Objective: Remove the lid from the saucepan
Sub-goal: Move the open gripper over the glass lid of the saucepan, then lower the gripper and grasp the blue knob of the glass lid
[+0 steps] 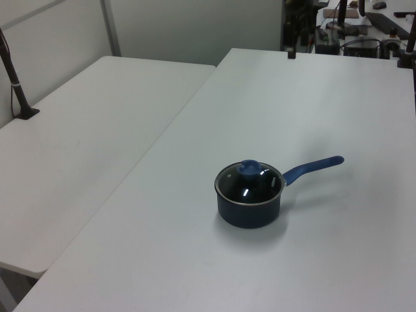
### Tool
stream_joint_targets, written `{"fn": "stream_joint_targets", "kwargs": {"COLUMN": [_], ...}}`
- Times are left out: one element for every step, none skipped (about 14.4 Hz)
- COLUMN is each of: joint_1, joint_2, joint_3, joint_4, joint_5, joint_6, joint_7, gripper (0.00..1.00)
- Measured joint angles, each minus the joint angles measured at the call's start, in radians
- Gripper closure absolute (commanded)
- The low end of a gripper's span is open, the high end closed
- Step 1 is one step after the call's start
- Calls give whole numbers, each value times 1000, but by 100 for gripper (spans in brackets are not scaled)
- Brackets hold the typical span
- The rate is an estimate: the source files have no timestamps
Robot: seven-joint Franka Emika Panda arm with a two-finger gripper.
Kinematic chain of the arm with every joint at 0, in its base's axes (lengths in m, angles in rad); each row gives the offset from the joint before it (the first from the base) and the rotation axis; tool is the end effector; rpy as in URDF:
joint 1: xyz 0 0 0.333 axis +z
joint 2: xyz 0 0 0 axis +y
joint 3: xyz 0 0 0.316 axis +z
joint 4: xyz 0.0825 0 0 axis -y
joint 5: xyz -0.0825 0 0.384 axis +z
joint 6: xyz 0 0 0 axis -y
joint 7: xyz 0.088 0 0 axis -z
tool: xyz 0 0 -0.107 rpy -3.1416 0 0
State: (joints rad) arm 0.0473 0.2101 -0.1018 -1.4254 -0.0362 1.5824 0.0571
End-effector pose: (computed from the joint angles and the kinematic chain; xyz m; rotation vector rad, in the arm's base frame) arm 0.6163 -0.0310 0.5716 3.0785 -0.1673 -0.0801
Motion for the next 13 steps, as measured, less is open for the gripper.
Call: {"fn": "stream_joint_targets", "kwargs": {"joint_1": [28,68,97,129,169,201,230,272,304,332,365,402,425], "joint_2": [8,22,31,39,44,44,44,43,44,46,52,66,83], "joint_3": [-12,-33,-46,-56,-62,-63,-64,-64,-65,-65,-65,-65,-65], "joint_4": [-4,-6,-6,-6,-6,-5,-3,-2,-2,-2,1,7,10], "joint_5": [0,1,16,42,81,106,120,126,128,128,128,128,128], "joint_6": [16,27,33,43,62,80,95,115,136,159,180,199,213], "joint_7": [0,0,0,0,2,15,44,93,133,168,208,248,275], "gripper": [0,0,0,0,0,0,0,0,0,0,0,0,0]}}
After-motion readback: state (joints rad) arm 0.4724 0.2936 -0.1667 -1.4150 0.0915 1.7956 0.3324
